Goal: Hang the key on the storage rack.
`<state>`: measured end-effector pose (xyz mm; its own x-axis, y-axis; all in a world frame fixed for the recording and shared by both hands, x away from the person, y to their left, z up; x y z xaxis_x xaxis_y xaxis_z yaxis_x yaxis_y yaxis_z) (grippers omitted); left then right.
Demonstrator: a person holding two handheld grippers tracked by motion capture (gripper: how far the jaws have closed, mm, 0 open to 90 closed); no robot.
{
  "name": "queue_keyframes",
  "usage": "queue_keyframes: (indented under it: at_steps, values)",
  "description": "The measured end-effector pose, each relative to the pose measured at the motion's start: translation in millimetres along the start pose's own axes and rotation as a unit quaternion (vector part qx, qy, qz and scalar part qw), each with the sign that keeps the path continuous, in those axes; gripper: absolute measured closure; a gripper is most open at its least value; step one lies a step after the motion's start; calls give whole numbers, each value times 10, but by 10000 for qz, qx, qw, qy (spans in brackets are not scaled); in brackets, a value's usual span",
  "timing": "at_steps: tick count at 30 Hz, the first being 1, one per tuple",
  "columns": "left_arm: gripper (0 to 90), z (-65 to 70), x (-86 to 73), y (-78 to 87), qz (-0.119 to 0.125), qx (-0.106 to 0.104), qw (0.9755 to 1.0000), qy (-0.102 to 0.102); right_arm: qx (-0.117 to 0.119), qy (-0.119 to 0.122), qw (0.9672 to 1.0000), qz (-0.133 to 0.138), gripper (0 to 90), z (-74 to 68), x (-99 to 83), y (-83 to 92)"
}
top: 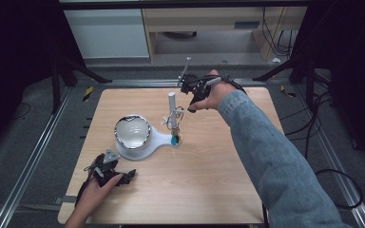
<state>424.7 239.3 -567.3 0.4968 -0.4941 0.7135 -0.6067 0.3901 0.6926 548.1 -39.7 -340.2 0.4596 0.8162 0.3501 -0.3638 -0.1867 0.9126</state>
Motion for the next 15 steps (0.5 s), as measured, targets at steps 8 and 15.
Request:
queue_keyframes:
  at_steps: [8, 15]
  values:
    - [0, 0, 0, 0, -1, 0, 10000, 0, -75, -159, 9995, 244, 192, 64, -62, -8]
    - [0, 0, 0, 0, 1, 1, 10000, 1, -120, -281, 9990, 329, 93, 92, -116, -24]
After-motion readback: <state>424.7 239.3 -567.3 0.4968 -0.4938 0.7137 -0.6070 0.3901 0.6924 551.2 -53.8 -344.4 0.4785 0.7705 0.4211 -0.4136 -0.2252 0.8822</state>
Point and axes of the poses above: each handheld gripper's, and its own axes: y roughly backward along the jaws, x roughly out of its top, z roughly to its right, the point moved 7 cm from there along -y, roughly forward along the jaws, and after that the axes turned 9 degrees about -y, right-handed, at the moved point
